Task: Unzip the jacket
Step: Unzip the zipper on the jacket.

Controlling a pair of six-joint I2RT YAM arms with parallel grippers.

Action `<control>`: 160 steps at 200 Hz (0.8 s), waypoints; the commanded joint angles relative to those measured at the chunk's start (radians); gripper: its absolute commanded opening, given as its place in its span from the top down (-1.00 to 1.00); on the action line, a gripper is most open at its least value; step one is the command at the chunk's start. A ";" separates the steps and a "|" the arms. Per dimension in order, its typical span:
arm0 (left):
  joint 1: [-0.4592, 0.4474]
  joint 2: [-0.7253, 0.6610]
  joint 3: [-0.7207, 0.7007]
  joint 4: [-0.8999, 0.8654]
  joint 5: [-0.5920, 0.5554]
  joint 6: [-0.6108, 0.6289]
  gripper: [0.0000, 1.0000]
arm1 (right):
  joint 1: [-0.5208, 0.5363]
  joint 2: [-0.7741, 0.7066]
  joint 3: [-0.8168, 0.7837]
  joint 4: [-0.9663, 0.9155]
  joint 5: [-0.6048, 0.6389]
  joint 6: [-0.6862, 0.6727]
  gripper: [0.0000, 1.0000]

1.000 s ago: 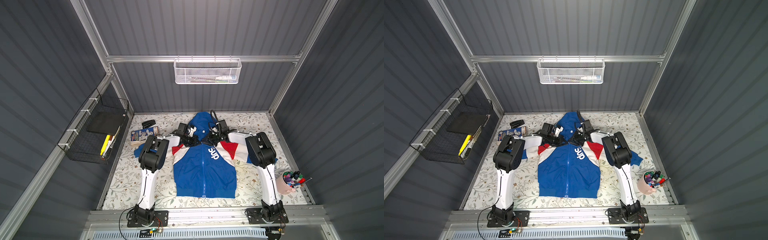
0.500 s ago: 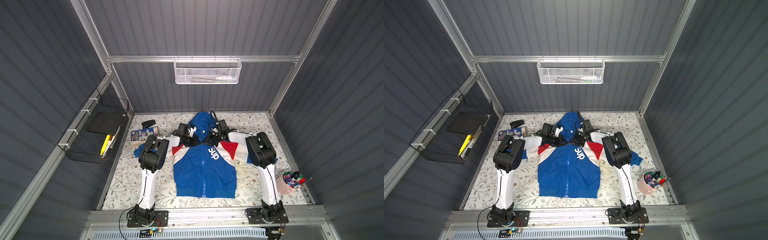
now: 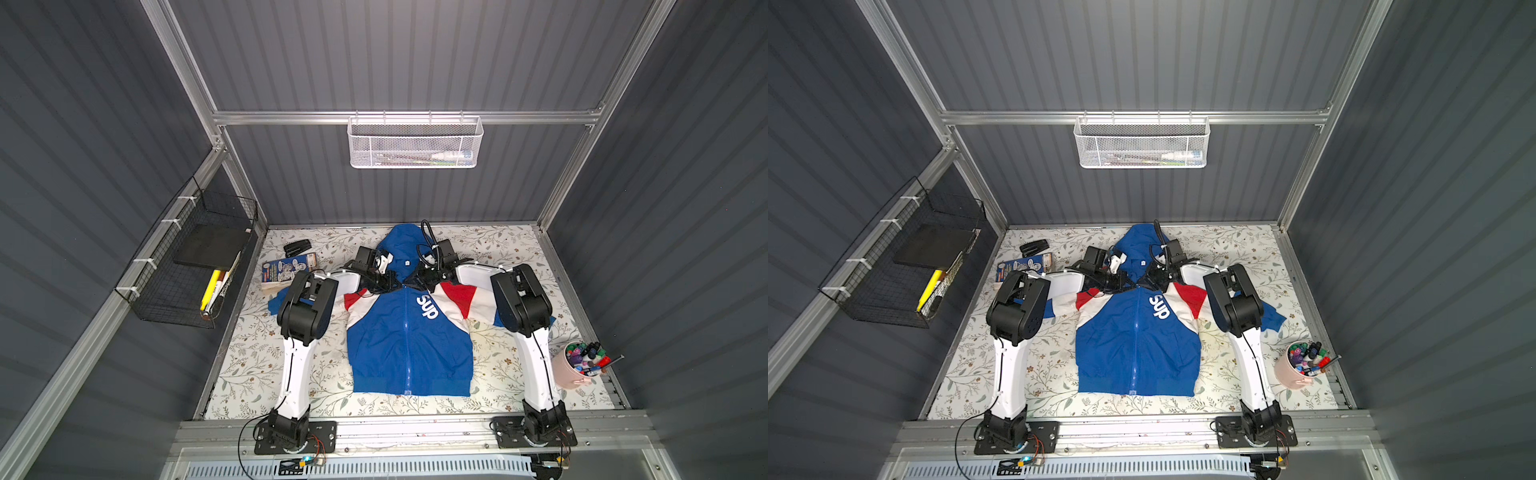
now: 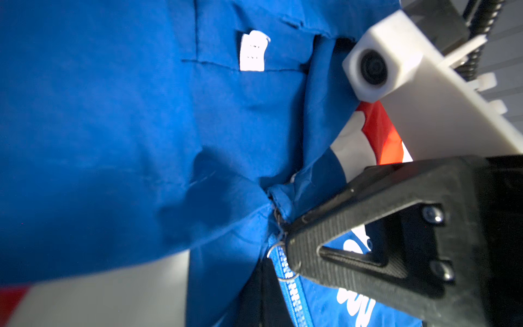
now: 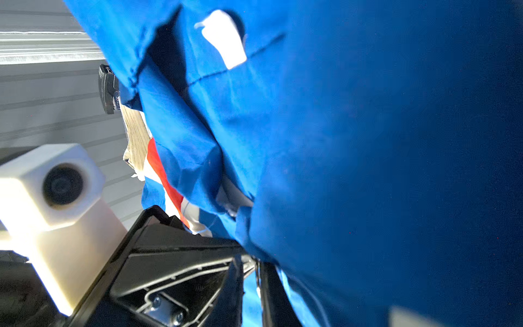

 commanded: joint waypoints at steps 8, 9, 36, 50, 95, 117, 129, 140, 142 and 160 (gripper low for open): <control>-0.014 0.026 -0.036 -0.081 -0.036 0.027 1.00 | 0.005 0.032 -0.007 -0.028 0.016 -0.008 0.70; -0.015 0.026 -0.036 -0.081 -0.036 0.027 1.00 | 0.005 0.032 -0.007 -0.030 0.016 -0.009 0.70; -0.015 0.028 -0.035 -0.077 -0.032 0.023 1.00 | 0.007 0.030 0.005 -0.071 0.041 -0.042 0.68; -0.015 0.026 -0.035 -0.076 -0.029 0.021 1.00 | 0.009 0.025 -0.003 -0.050 0.033 -0.033 0.65; -0.015 0.026 -0.033 -0.077 -0.025 0.021 1.00 | 0.031 0.047 -0.007 0.029 0.025 0.011 0.67; -0.015 0.024 -0.033 -0.074 -0.020 0.018 1.00 | 0.032 0.047 -0.016 0.027 0.039 0.014 0.70; -0.015 0.021 -0.036 -0.076 -0.024 0.020 1.00 | 0.032 0.044 -0.021 0.025 0.044 0.012 0.73; -0.015 0.021 -0.036 -0.079 -0.028 0.024 1.00 | 0.032 0.041 -0.022 0.015 0.054 0.004 0.76; -0.015 0.020 -0.036 -0.080 -0.028 0.026 1.00 | 0.032 0.041 -0.023 0.013 0.056 0.003 0.76; -0.015 0.022 -0.037 -0.081 -0.029 0.026 1.00 | 0.032 0.040 -0.023 -0.001 0.064 -0.007 0.80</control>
